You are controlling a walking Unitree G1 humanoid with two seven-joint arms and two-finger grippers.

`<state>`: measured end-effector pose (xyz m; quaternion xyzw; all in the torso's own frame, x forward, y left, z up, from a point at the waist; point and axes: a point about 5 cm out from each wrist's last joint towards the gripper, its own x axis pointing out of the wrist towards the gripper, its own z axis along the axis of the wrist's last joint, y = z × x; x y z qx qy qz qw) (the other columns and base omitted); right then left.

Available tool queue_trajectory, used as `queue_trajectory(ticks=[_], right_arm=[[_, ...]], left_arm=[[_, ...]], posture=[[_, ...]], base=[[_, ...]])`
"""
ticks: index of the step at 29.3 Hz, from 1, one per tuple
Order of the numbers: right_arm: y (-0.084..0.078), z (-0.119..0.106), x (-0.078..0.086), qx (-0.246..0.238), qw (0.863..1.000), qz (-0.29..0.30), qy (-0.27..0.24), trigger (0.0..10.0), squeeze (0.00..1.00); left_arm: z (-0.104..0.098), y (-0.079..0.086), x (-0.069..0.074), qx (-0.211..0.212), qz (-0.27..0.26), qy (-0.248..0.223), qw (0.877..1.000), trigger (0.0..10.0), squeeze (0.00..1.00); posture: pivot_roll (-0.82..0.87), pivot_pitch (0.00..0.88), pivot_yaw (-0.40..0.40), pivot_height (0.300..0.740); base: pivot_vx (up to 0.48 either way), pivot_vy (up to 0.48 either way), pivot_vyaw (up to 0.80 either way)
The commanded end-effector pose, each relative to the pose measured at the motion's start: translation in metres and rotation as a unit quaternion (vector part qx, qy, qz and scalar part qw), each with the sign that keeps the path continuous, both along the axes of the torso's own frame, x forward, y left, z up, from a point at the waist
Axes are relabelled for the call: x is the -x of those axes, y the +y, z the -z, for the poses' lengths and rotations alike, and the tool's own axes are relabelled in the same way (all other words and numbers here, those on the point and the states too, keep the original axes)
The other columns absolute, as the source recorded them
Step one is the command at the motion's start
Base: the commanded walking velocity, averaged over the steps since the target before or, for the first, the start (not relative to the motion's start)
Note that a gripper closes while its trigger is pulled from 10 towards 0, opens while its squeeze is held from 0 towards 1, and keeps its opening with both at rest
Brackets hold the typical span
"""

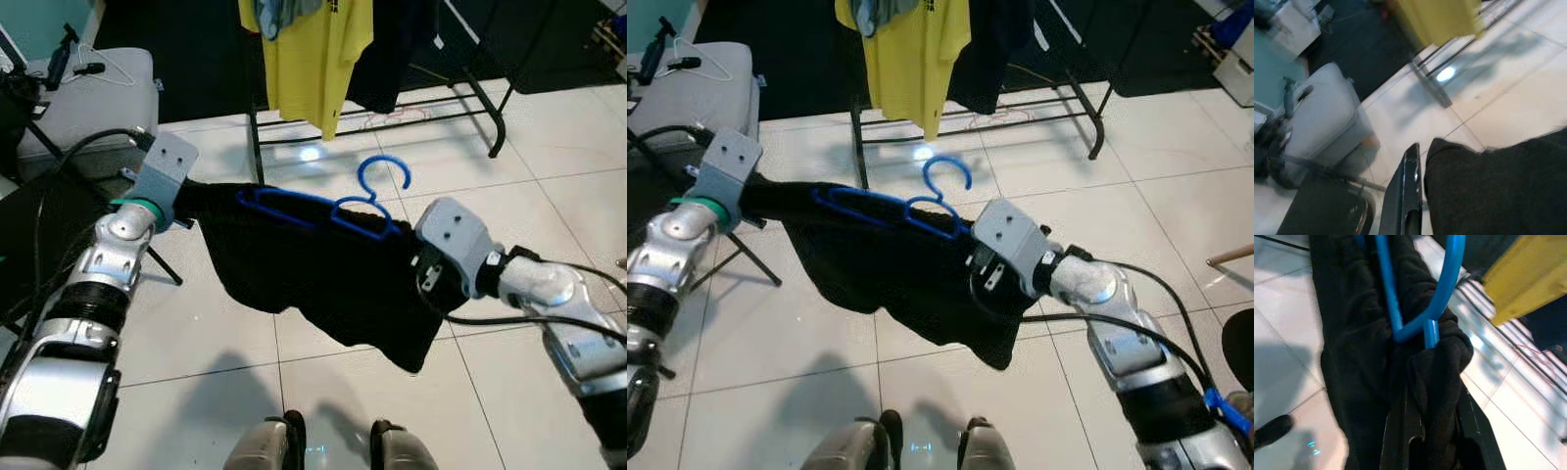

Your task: Hang hanger

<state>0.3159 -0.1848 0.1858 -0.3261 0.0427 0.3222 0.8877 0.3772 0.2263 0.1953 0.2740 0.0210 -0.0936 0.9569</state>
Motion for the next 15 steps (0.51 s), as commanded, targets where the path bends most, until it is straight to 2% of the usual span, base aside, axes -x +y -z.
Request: queue_trajectory(ticks=[1, 2, 4, 5, 6, 7, 9, 10, 12, 13, 15], right_arm=[[-0.007, 0.004, -0.005, 0.011, 1.000, 0.021, -0.002, 10.0, 0.00], [-0.007, 0.004, -0.005, 0.011, 1.000, 0.021, -0.002, 10.0, 0.00], [-0.001, 0.005, -0.013, 0.019, 1.000, 0.009, -0.001, 10.0, 0.00], [-0.001, 0.005, -0.013, 0.019, 1.000, 0.009, -0.001, 10.0, 0.00], [0.003, 0.005, -0.016, 0.022, 1.000, 0.002, -0.001, 10.0, 0.00], [0.003, 0.005, -0.016, 0.022, 1.000, 0.002, -0.001, 10.0, 0.00], [0.011, 0.004, -0.021, 0.028, 1.000, -0.012, 0.000, 10.0, 0.00], [0.011, 0.004, -0.021, 0.028, 1.000, -0.012, 0.000, 10.0, 0.00], [0.016, 0.004, -0.024, 0.033, 0.999, -0.023, 0.000, 10.0, 0.00], [0.016, 0.004, -0.024, 0.033, 0.999, -0.023, 0.000, 10.0, 0.00], [0.019, 0.005, -0.026, 0.035, 0.999, -0.030, 0.000, 10.0, 0.00]], left_arm=[[0.002, -0.004, 0.007, 0.003, 0.050, 0.020, 0.999, 10.0, 0.00], [0.002, -0.004, 0.007, 0.003, 0.050, 0.020, 0.999, 10.0, 0.00], [-0.006, -0.028, 0.019, 0.044, 0.128, 0.017, 0.991, 10.0, 0.00], [-0.006, -0.028, 0.019, 0.044, 0.128, 0.017, 0.991, 10.0, 0.00], [-0.010, -0.042, 0.025, 0.061, 0.169, 0.013, 0.984, 10.0, 0.00], [-0.010, -0.042, 0.025, 0.061, 0.169, 0.013, 0.984, 10.0, 0.00], [-0.015, -0.073, 0.036, 0.081, 0.227, 0.000, 0.970, 10.0, 0.00], [-0.015, -0.073, 0.036, 0.081, 0.227, 0.000, 0.970, 10.0, 0.00], [-0.019, -0.097, 0.037, 0.089, 0.240, -0.016, 0.967, 10.0, 0.00], [-0.019, -0.097, 0.037, 0.089, 0.240, -0.016, 0.967, 10.0, 0.00], [-0.026, -0.117, 0.042, 0.092, 0.258, -0.038, 0.961, 10.0, 0.00]], posture=[[-0.10, 0.111, 0.128, 0.740], [-0.10, 0.111, 0.128, 0.740], [-0.09, 0.107, 0.121, 0.740], [-0.09, 0.107, 0.121, 0.740], [-0.09, 0.107, 0.118, 0.740], [-0.09, 0.107, 0.118, 0.740], [-0.09, 0.109, 0.114, 0.740], [-0.09, 0.109, 0.114, 0.740], [-0.10, 0.110, 0.113, 0.740], [-0.10, 0.110, 0.113, 0.740], [-0.10, 0.112, 0.114, 0.740]], base=[[0.000, 0.000, 0.00], [0.000, 0.000, 0.00], [0.000, 0.000, 0.00], [0.000, 0.000, 0.00], [0.000, 0.000, 0.00], [0.000, 0.000, 0.00], [0.000, 0.000, 0.00], [0.000, 0.000, 0.00], [0.000, 0.000, 0.00], [0.000, 0.000, 0.00], [0.000, 0.000, 0.00]])
